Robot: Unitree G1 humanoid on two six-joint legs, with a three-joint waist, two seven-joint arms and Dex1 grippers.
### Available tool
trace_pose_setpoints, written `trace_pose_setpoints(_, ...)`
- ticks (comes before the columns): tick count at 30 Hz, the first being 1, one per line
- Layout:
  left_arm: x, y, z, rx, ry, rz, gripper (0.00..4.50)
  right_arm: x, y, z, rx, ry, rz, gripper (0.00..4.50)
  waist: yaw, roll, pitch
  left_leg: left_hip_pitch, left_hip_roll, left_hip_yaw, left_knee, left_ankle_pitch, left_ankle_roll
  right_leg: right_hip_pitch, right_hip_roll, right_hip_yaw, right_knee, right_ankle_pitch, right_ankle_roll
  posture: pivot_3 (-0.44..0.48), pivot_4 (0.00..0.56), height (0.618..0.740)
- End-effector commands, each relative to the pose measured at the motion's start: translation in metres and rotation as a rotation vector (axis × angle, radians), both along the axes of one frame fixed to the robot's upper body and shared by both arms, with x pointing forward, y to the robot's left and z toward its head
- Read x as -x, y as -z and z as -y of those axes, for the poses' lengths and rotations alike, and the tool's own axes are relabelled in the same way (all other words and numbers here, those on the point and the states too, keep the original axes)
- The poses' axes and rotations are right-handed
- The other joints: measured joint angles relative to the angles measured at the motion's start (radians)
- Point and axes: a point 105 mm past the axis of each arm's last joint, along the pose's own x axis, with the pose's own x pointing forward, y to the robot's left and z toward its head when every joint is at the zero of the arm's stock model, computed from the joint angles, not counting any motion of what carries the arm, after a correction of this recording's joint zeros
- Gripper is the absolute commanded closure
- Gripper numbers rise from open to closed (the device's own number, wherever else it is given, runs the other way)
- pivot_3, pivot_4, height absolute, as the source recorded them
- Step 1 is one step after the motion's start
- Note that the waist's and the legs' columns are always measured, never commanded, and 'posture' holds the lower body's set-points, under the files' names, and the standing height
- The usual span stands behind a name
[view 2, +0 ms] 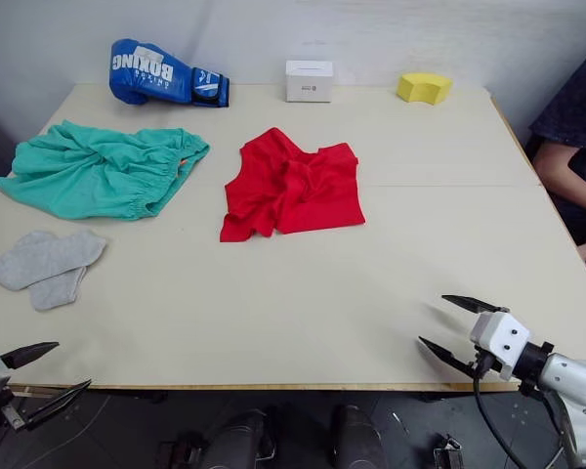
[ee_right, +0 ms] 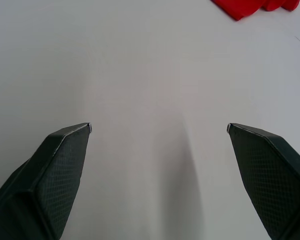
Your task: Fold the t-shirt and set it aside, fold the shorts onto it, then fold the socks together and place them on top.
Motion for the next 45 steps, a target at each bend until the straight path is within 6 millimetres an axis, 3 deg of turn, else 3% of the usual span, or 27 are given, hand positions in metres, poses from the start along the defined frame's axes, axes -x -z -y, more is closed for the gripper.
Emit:
trace_pose_setpoints(1,-0.002,-0.003,0.004,-0.003,0.016,0.018,0.0,-0.005,-0.01,0.004,-0.013,0.027,0.044,0.03,0.0,0.0,0.0,0.0,0.0,0.0,0.0,0.0,0.0,0.0,0.0,0.0,0.0,0.0,0.0,0.0,0.15,0.74)
trace_pose_setpoints(6,-0.002,-0.005,0.022,0.093,0.102,-0.091,0.0,-0.01,-0.014,-0.001,-0.022,0.0,0.05,0.03,0.0,0.0,0.0,0.0,0.0,0.0,0.002,0.0,0.0,0.0,0.0,0.0,0.001,0.0,0.0,0.0,0.15,0.74)
trace_pose_setpoints(11,-0.026,-0.026,0.044,0.098,0.197,-0.079,0.0,-0.023,-0.029,-0.016,-0.044,-0.044,0.091,0.03,0.001,0.001,0.0,0.0,0.001,0.0,0.005,0.0,0.0,0.0,0.0,0.0,0.006,0.0,-0.001,0.0,0.15,0.74)
trace_pose_setpoints(17,-0.078,-0.056,0.084,0.036,0.292,0.049,0.0,-0.058,-0.059,-0.053,-0.008,-0.145,0.158,0.03,-0.002,0.003,0.001,0.004,0.001,0.0,0.006,0.001,-0.001,0.003,0.0,0.001,0.008,0.0,-0.001,0.0,0.15,0.74)
trace_pose_setpoints(20,-0.102,-0.058,0.096,-0.023,0.314,0.058,0.0,-0.08,-0.069,-0.07,0.047,-0.171,0.177,0.03,-0.004,0.004,0.002,0.004,0.001,0.001,0.006,0.001,-0.001,0.002,0.0,0.001,0.011,0.0,-0.001,0.0,0.15,0.74)
trace_pose_setpoints(24,-0.15,-0.053,0.12,-0.15,0.319,0.075,0.0,-0.123,-0.073,-0.095,0.155,-0.166,0.149,0.03,-0.002,0.003,0.003,0.001,0.0,0.005,0.006,0.008,-0.009,-0.004,0.002,0.001,0.017,0.0,-0.001,0.0,0.15,0.74)
trace_pose_setpoints(31,-0.202,-0.048,0.152,-0.122,0.263,0.095,0.0,-0.167,-0.071,-0.113,0.276,-0.157,0.091,0.03,-0.002,0.001,0.004,0.002,-0.001,0.01,0.007,0.013,-0.001,-0.005,0.002,-0.002,0.024,0.001,0.0,0.0,0.15,0.74)
trace_pose_setpoints(39,-0.235,-0.036,0.163,-0.204,0.228,0.062,0.0,-0.197,-0.061,-0.126,0.344,-0.092,0.009,0.03,-0.006,0.0,0.004,0.002,0.0,0.011,0.011,0.014,-0.002,-0.005,0.003,-0.002,0.028,0.001,0.001,0.0,0.15,0.74)
trace_pose_setpoints(45,-0.268,-0.033,0.152,-0.221,0.104,0.074,0.0,-0.214,-0.066,-0.131,0.444,0.011,0.083,0.03,-0.007,0.0,0.004,0.005,0.0,0.012,0.015,0.014,-0.002,-0.004,0.002,0.0,0.029,0.001,0.001,0.0,0.15,0.74)
